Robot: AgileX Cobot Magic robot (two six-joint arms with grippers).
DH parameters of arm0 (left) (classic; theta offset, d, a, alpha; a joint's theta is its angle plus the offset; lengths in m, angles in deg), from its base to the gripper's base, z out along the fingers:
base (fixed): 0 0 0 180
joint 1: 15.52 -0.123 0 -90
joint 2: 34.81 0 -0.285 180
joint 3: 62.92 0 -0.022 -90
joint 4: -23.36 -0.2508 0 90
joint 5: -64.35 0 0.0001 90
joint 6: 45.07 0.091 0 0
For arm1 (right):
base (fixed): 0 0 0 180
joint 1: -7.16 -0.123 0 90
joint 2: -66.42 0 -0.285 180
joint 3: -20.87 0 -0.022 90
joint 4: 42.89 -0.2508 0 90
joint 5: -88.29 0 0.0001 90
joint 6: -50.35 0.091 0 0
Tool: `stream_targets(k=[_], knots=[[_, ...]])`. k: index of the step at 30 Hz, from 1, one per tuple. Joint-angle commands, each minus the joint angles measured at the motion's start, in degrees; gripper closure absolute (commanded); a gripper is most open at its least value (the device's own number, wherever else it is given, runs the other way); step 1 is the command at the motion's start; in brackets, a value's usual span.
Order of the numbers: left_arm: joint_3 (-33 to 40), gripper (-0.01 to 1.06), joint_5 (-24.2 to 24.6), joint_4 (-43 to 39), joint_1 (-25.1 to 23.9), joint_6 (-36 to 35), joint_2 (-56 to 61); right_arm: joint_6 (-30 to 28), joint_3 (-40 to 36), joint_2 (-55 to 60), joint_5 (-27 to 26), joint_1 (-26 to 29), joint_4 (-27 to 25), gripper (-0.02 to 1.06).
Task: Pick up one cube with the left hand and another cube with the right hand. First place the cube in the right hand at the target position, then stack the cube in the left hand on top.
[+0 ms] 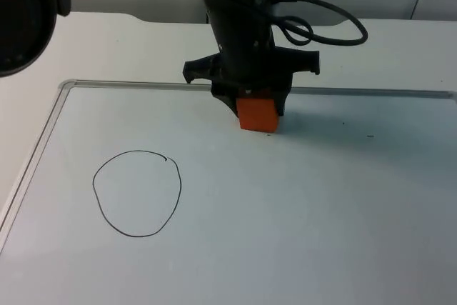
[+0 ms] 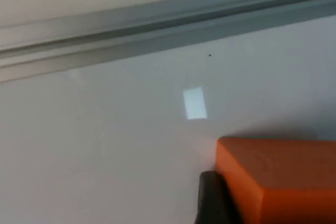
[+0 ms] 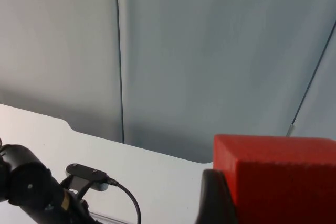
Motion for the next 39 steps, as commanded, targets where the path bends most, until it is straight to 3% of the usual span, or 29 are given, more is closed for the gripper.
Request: stream_targets(k=[1, 5, 9, 10, 13, 23, 29, 33, 37, 38, 39], knots=[[0.1, 1.05, 2.2, 1.0, 0.4, -0.3, 0.2, -0.1, -0.3, -0.2, -1.5, 0.0, 0.0, 1.05], [0.1, 1.05, 4.5, -0.7, 0.4, 1.1, 2.8, -0.1, -0.3, -0.2, -2.0, 0.0, 0.1, 1.05], [0.1, 1.05, 8.9, -4.3, 0.4, 4.8, 7.0, -0.5, -0.3, -0.2, -2.3, 0.0, 0.1, 1.05], [0.1, 1.05, 11.9, -6.8, 0.4, 6.9, 9.5, -0.5, -0.3, -0.2, -2.3, 0.0, 0.0, 1.05], [0.5, 1.05, 11.9, -10.3, 0.4, 11.1, 14.5, -0.5, -0.3, -0.2, -2.3, 0.0, -0.3, 1.05], [1.5, 1.05, 11.9, -10.2, 0.4, 16.2, 31.9, -0.5, -0.3, -0.2, -2.0, 0.0, -0.5, 1.05], [1.8, 1.05, 11.9, -12.5, 0.4, 17.3, 38.3, -0.5, -0.3, -0.2, -2.0, 0.0, -0.5, 1.05], [7.9, 1.05, 11.9, -17.3, 0.4, 14.1, 43.4, -0.5, -0.3, -0.2, -2.0, 0.0, -0.5, 1.05], [26.3, 1.05, -2.5, -18.4, 0.4, 9.6, 54.4, -0.5, -0.3, -0.2, -2.0, 0.0, -0.5, 1.05], [26.3, 1.05, -2.5, -18.4, 0.4, 9.6, 54.4, -0.5, -0.3, -0.2, -2.0, 0.0, -0.5, 1.05], [31.8, 1.05, -6.4, -18.3, 0.4, 8.6, 57.0, -0.5, -0.3, -0.2, -2.0, 0.0, -0.5, 1.05]])
